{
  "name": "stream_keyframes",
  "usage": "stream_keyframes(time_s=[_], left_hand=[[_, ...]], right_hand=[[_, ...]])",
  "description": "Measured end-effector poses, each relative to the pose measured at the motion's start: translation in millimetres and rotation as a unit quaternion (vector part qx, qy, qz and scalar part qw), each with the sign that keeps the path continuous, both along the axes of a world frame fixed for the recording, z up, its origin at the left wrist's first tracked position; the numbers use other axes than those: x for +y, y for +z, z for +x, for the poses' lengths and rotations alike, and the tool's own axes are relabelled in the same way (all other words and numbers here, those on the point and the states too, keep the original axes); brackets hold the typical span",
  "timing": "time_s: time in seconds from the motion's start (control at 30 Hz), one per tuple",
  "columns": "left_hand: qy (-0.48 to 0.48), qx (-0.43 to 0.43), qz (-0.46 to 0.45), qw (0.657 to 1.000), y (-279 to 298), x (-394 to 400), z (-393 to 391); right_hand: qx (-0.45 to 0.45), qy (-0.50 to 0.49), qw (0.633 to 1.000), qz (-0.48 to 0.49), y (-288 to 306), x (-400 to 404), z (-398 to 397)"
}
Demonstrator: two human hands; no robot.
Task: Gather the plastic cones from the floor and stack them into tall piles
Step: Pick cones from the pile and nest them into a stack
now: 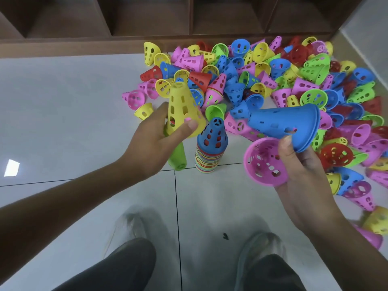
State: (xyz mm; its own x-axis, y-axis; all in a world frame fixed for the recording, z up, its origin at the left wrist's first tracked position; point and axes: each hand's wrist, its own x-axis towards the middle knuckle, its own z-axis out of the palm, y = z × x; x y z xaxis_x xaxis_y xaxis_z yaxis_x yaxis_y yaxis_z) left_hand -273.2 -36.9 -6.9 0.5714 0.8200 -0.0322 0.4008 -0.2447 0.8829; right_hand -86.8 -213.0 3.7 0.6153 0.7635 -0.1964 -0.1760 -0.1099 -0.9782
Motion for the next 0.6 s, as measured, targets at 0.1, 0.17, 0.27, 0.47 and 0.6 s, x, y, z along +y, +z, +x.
stream_keyframes(time_s=[0.1,0.17,0.27,0.47,0.6], left_hand=[[-0.041,0.02,0.048,0.998,-4,5,11],[-0.062,0.039,0.061,0.995,-10,9,18],[-0.077,0.059,0.066,0.993,-16,12,27],[-0.112,0.127,0.05,0.984,-24,18,39],[-0.123,0.15,0.061,0.979,-31,16,38]], right_hand=[[0.004,-0.004,1.0,0.002,1,1,2],[0.009,-0.009,1.0,0.004,2,2,4],[0.021,-0.013,1.0,0.009,4,5,5],[0.028,-0.017,0.999,0.005,4,7,5],[0.03,-0.018,0.999,-0.001,6,7,4]])
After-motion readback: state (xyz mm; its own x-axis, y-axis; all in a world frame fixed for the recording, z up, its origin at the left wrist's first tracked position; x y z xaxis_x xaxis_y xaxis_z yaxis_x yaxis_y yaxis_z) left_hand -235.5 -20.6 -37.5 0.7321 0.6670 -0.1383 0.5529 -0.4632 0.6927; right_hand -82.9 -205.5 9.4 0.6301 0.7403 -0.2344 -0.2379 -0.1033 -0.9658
